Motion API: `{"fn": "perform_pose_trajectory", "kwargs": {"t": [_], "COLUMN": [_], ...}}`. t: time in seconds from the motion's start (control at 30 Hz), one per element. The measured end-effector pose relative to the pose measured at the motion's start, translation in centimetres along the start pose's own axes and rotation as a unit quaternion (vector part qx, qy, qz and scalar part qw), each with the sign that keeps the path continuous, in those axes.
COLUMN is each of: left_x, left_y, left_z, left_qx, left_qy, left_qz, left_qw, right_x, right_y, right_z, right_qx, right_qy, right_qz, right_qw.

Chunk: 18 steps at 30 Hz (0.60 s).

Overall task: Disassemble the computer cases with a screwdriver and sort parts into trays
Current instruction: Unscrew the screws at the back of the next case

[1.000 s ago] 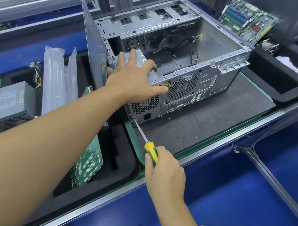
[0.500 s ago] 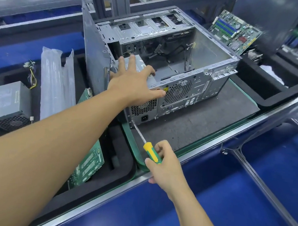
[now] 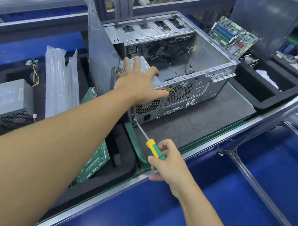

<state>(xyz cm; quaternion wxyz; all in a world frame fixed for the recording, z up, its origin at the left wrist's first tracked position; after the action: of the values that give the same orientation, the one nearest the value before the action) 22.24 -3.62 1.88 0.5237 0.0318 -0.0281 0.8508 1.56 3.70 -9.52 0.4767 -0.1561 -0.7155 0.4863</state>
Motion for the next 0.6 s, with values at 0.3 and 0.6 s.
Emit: {"fn": "perform_pose_trajectory", "kwargs": {"t": [0.3, 0.6], "left_x": [-0.1, 0.0], "left_y": [0.0, 0.0], "left_z": [0.0, 0.1], "left_qx": [-0.005, -0.013], "left_qy": [0.0, 0.0], "left_qz": [0.001, 0.002], "left_qw": [1.0, 1.0], "right_x": [-0.7, -0.5], "right_y": [0.5, 0.8], "right_z": [0.0, -1.3], "right_qx": [-0.043, -0.066], "right_qy": [-0.039, -0.034], "right_qz": [-0.09, -0.076], "right_qw": [0.994, 0.994]}}
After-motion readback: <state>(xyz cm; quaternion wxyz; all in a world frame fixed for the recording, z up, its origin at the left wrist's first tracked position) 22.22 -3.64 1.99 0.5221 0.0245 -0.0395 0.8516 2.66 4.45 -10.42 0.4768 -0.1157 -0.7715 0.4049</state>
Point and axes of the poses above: each hand's wrist, its own x-axis away from the middle knuckle, its own z-axis out of the back of the hand, y = z × x, the point moved 5 cm from there along -x, towards the middle knuckle, and after that the axes turned 11 degrees about -x, right-handed, at the moved point
